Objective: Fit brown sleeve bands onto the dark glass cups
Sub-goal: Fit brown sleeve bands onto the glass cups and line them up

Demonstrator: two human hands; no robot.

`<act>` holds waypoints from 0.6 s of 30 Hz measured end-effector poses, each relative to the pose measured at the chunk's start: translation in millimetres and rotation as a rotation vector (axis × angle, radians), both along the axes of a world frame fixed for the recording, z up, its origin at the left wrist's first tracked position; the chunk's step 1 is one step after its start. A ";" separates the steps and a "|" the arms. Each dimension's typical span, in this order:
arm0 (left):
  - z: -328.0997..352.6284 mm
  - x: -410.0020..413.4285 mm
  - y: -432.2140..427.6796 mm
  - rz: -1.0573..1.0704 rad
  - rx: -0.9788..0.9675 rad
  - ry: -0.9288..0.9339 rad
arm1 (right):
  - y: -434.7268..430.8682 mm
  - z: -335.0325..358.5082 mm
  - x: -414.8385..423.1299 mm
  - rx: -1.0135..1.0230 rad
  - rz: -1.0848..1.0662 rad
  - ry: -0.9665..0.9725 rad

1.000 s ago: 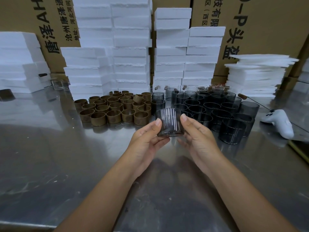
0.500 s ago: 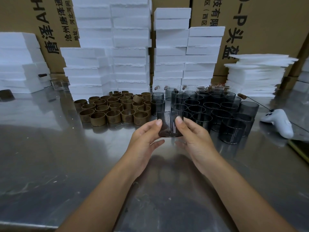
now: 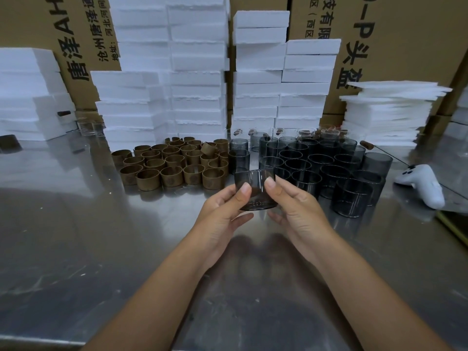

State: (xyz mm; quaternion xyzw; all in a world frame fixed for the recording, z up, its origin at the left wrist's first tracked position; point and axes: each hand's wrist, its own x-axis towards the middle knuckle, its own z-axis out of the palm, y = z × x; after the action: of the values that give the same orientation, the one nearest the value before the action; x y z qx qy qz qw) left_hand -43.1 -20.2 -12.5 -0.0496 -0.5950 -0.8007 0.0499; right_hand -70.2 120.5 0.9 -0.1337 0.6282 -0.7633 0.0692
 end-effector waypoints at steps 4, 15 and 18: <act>1.1 0.3 -1.2 -0.046 0.028 -0.003 | 0.2 0.3 -1.5 -0.077 -0.026 -0.028; 2.5 -1.4 -0.2 -0.036 -0.018 -0.013 | -4.4 -0.5 2.7 0.132 0.070 0.047; 1.5 -1.7 1.5 0.064 -0.033 -0.018 | -4.9 -0.1 2.5 0.080 0.005 0.053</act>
State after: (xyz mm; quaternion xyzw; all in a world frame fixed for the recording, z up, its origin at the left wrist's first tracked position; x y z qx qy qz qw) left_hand -44.8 -18.7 -11.0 -0.0241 -0.6100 -0.7890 0.0693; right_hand -67.8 115.7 0.7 -0.1525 0.6596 -0.7336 0.0598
